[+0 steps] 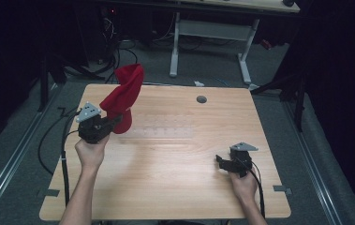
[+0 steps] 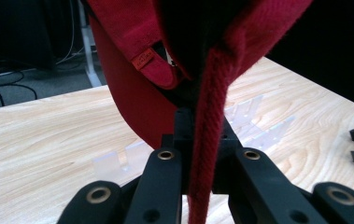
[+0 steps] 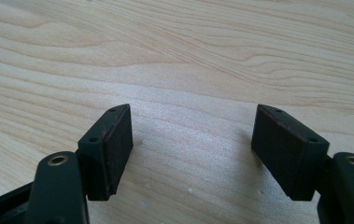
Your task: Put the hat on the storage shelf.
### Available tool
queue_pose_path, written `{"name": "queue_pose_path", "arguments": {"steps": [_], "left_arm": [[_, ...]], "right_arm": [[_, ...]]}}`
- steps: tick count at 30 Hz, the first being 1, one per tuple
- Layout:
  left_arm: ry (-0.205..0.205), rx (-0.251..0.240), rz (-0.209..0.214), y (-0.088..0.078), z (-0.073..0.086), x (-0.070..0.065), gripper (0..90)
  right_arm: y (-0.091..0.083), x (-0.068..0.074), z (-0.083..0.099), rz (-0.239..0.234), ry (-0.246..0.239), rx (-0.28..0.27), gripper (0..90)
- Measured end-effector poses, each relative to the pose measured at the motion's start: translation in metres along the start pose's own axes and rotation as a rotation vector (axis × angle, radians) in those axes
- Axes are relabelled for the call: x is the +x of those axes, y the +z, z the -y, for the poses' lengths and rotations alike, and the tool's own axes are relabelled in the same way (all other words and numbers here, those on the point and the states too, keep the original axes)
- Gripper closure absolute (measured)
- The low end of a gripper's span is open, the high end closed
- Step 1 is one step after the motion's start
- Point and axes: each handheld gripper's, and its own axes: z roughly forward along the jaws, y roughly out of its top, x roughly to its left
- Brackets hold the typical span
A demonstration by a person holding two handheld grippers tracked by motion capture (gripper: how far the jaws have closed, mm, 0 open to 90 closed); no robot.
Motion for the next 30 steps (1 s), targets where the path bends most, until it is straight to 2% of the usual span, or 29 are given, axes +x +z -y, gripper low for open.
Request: {"name": "queue_pose_path", "arguments": {"steps": [15,19,23,30], "left_arm": [[0.013,-0.002,-0.053,0.012,0.004,0.023,84.9],[0.015,-0.007,-0.057,0.011,0.004,0.028,84.9],[0.007,-0.022,-0.04,0.013,0.003,0.03,84.9],[0.001,-0.03,-0.037,0.014,0.011,0.035,84.9]], "right_arm": [[0.0,0.0,0.0,-0.001,-0.002,0.0,29.4],[0.0,0.0,0.0,-0.003,-0.004,-0.001,29.4],[0.0,0.001,0.0,-0.005,-0.005,0.0,29.4],[0.0,0.001,0.0,-0.007,-0.007,-0.001,29.5]]}}
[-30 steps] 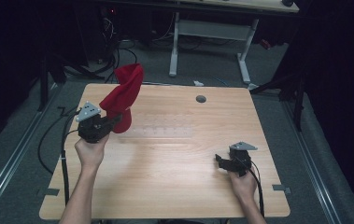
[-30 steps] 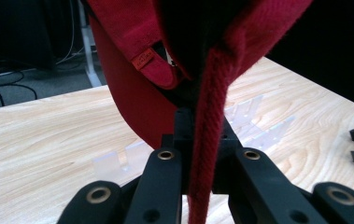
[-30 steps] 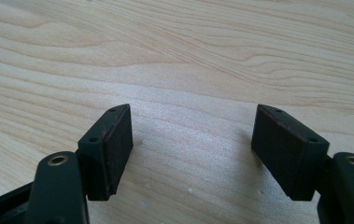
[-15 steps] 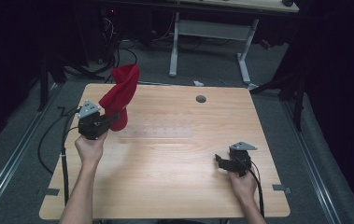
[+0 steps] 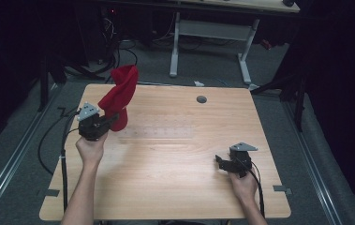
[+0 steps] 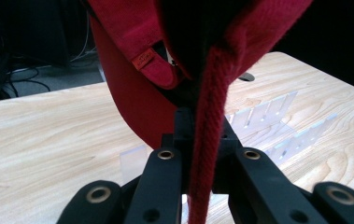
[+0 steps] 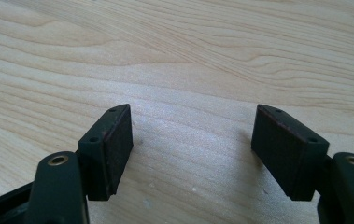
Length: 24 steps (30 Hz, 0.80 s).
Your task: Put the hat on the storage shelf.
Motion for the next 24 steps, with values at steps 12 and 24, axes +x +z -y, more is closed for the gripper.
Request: {"name": "queue_pose_path", "arguments": {"steps": [12,24], "left_arm": [[-0.004,-0.006,-0.031,0.007,0.013,0.008,84.9],[-0.046,-0.023,-0.028,0.005,0.028,0.02,84.4]], "right_arm": [[0.0,0.0,0.0,0.001,0.001,0.0,29.5],[0.0,0.0,0.0,0.0,0.001,0.0,29.5]]}}
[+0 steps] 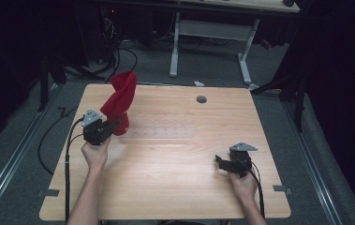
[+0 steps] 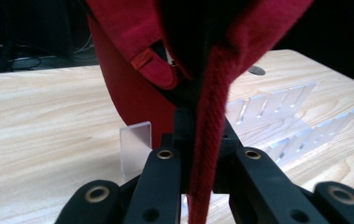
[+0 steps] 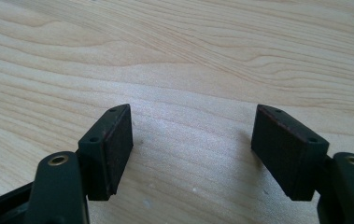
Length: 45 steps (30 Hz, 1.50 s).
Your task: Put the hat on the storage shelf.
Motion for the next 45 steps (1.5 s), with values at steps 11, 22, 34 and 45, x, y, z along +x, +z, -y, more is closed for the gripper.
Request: {"name": "queue_pose_path", "arguments": {"steps": [11,22,34,45], "left_arm": [[0.0,0.058,-0.014,-0.004,0.008,-0.003,82.0],[-0.026,0.089,-0.055,-0.01,0.009,-0.002,68.0],[-0.002,0.076,-0.124,-0.026,-0.003,0.0,40.4],[0.034,0.069,-0.118,-0.045,-0.013,-0.011,37.9]], "right_arm": [[0.0,0.0,0.0,-0.001,0.0,0.0,29.4],[0.0,0.0,0.0,-0.001,-0.001,0.0,29.4],[0.0,0.0,0.0,-0.001,0.0,0.0,29.4],[0.0,0.0,0.0,-0.001,0.0,0.0,29.4]]}}
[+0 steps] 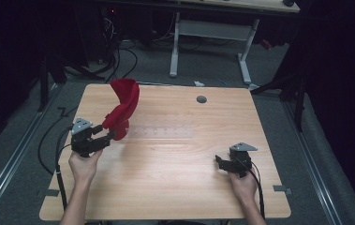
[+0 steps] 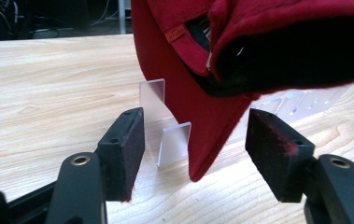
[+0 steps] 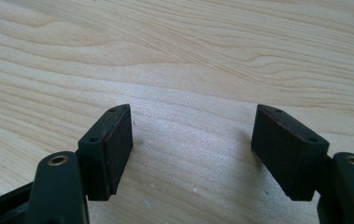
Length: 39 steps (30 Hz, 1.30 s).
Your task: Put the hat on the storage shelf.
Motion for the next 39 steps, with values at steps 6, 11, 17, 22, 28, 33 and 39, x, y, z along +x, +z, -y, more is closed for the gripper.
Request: {"name": "queue_pose_path", "arguments": {"steps": [6,11,17,22,28,33,39], "left_arm": [[0.006,-0.001,0.0,-0.009,-0.002,-0.005,37.9],[0.003,0.0,0.006,-0.017,0.0,-0.008,37.2],[0.006,-0.011,0.004,-0.026,0.004,-0.011,35.1],[0.0,-0.017,0.01,-0.034,0.008,-0.013,33.8],[-0.013,-0.027,0.015,-0.04,0.011,-0.014,33.2],[-0.02,-0.021,0.025,-0.046,0.016,-0.016,32.7],[-0.035,-0.014,0.048,-0.053,0.023,-0.023,31.9]], "right_arm": [[0.0,0.0,0.0,0.0,0.0,0.0,29.5],[0.0,0.0,0.0,0.0,0.0,0.0,29.5],[0.0,0.0,0.0,0.0,0.0,0.0,29.5],[0.0,0.0,0.0,0.0,0.0,0.0,29.5],[0.0,0.0,0.0,0.0,-0.001,0.0,29.5],[0.0,0.0,0.0,0.0,0.0,0.0,29.5],[0.0,0.0,0.0,0.0,0.0,0.0,29.5]]}}
